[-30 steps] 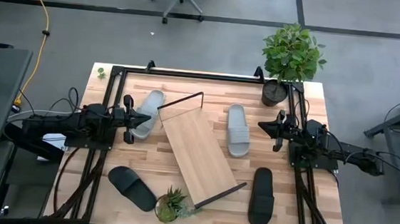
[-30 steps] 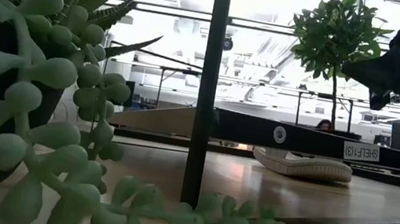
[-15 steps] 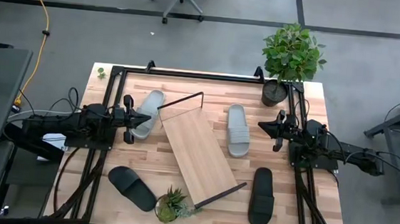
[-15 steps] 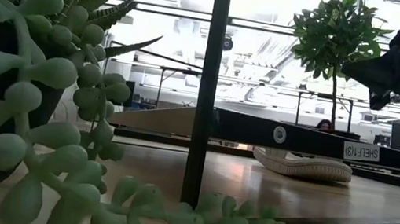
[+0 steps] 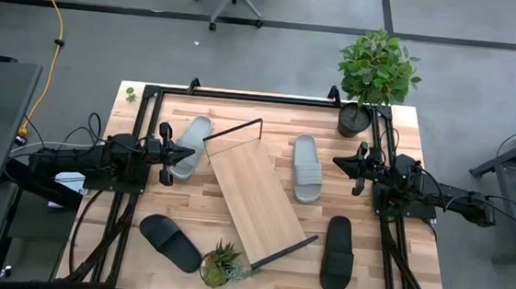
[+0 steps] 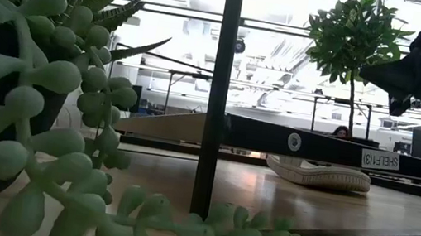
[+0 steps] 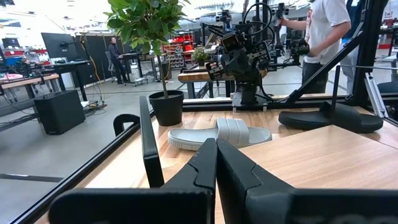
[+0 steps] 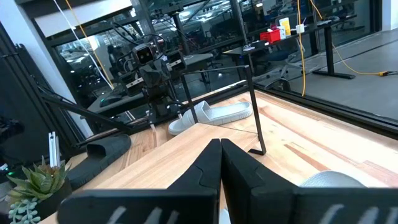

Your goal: Pick and place slides into the shelf

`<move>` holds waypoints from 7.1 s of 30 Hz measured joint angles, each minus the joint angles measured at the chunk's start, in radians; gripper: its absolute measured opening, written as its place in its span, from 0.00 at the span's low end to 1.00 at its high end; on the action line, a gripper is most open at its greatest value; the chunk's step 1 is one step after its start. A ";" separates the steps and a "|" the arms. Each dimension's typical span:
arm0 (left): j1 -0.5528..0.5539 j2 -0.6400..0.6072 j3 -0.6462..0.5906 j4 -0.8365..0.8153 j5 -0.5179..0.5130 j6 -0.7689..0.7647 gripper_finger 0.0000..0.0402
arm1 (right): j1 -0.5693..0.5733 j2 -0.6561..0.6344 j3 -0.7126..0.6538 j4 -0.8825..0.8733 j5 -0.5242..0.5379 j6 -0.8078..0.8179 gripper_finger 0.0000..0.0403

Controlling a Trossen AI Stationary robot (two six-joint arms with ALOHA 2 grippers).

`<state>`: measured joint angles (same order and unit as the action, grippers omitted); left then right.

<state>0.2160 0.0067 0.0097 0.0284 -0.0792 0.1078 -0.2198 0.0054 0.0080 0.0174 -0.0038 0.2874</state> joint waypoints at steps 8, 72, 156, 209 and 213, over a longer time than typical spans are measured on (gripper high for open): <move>0.000 0.000 0.000 0.000 0.000 0.000 0.00 | 0.000 0.000 0.000 0.000 0.000 0.000 0.00; 0.000 0.000 0.000 0.001 -0.009 -0.609 0.00 | 0.000 0.000 0.000 0.001 0.003 0.522 0.00; 0.000 0.346 1.107 -0.497 -0.356 -0.003 0.00 | -0.001 0.675 1.089 -0.417 0.178 0.023 0.00; 0.000 0.902 1.429 -1.109 -0.303 0.053 0.00 | -0.225 1.243 1.089 -0.855 -0.353 0.020 0.00; 0.000 0.901 1.429 -1.109 -0.291 0.053 0.00 | -0.225 1.288 1.089 -0.859 -0.357 -0.028 0.01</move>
<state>0.2158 0.9073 1.4391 -1.0803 -0.3697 0.1604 -0.4446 1.2936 1.0973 -0.8416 -0.3612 0.2590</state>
